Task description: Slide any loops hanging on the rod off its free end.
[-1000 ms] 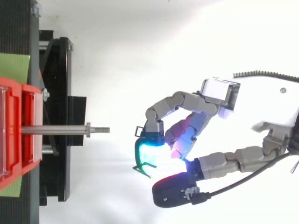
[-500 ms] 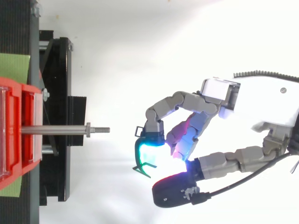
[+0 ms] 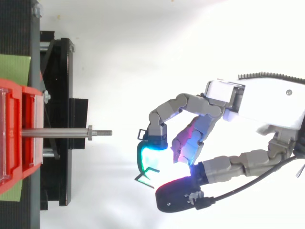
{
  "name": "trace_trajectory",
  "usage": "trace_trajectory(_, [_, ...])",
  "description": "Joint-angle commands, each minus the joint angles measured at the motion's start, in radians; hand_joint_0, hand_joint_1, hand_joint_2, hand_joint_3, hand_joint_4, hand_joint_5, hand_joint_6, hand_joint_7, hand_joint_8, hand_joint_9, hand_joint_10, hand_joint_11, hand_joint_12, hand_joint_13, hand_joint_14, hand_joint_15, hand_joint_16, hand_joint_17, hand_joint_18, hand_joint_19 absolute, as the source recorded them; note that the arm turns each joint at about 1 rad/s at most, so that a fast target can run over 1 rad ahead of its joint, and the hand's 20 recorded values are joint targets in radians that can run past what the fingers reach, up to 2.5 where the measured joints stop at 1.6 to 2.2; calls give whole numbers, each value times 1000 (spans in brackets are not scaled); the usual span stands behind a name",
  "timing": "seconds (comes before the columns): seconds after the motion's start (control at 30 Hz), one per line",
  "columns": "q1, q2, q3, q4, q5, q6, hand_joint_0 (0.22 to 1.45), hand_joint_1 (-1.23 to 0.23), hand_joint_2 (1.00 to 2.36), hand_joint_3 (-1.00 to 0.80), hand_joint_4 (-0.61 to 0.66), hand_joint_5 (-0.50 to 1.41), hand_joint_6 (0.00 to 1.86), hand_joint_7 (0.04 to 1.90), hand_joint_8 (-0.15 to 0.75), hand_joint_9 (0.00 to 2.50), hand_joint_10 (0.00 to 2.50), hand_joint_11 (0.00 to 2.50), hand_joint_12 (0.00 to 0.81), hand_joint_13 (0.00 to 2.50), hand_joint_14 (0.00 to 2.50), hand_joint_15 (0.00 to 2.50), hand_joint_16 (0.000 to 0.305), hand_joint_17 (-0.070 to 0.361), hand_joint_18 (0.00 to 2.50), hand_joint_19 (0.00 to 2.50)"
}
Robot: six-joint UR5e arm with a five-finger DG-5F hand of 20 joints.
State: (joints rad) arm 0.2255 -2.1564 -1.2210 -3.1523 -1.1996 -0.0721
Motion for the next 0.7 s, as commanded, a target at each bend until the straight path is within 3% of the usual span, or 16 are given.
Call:
trace_trajectory(0.0, [0,0,0,0,0,0,595,-854,1001,5,-3,-57,897,1016,312,1281,22,712,417,998,16,488,60,136,915,327])
trace_trajectory(0.67, [0,0,0,0,0,0,598,-852,1000,1,3,-57,897,1000,309,1258,20,690,419,1000,16,489,60,136,920,333])
